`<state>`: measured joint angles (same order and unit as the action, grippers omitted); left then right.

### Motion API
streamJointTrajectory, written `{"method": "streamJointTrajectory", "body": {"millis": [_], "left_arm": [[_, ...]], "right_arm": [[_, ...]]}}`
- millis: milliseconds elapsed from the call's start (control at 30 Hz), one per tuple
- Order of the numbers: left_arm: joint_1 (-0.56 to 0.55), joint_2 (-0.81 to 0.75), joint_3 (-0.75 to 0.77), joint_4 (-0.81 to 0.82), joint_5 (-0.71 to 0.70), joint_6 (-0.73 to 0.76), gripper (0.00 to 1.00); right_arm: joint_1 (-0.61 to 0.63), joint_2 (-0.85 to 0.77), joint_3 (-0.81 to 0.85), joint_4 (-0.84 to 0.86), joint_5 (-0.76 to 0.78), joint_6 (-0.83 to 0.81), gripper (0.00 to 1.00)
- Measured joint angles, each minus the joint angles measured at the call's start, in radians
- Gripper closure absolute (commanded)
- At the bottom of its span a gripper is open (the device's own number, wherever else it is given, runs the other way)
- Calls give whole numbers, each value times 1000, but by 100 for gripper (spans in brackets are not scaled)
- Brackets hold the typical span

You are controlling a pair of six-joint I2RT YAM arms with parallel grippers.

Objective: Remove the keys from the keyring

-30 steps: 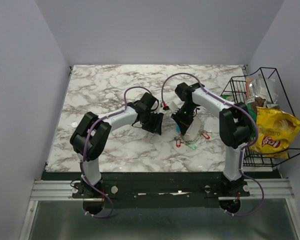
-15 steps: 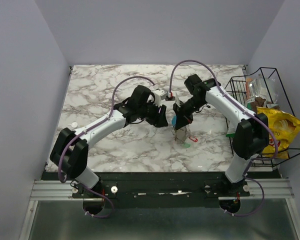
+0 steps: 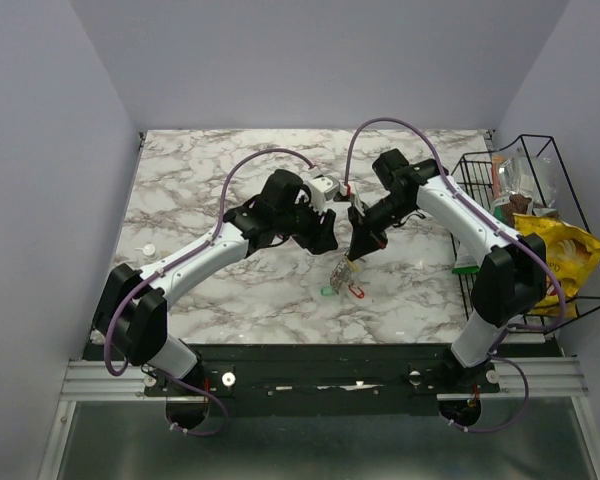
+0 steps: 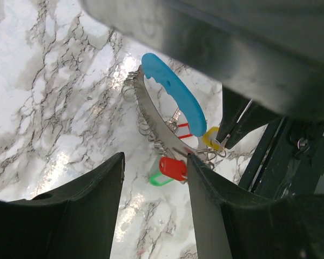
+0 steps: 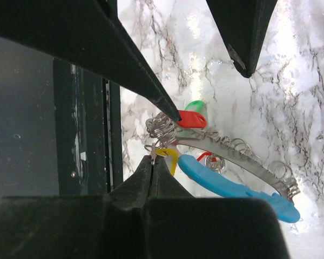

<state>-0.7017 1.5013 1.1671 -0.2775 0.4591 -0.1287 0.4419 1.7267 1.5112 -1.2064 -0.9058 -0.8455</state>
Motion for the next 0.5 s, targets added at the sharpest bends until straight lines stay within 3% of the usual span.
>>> {"method": "streamJointTrajectory", "body": {"millis": [500], "left_arm": [[2,78,76,7,105,-72,39]], "right_arm": [[18,-49,-67,94,42,44,99]]}}
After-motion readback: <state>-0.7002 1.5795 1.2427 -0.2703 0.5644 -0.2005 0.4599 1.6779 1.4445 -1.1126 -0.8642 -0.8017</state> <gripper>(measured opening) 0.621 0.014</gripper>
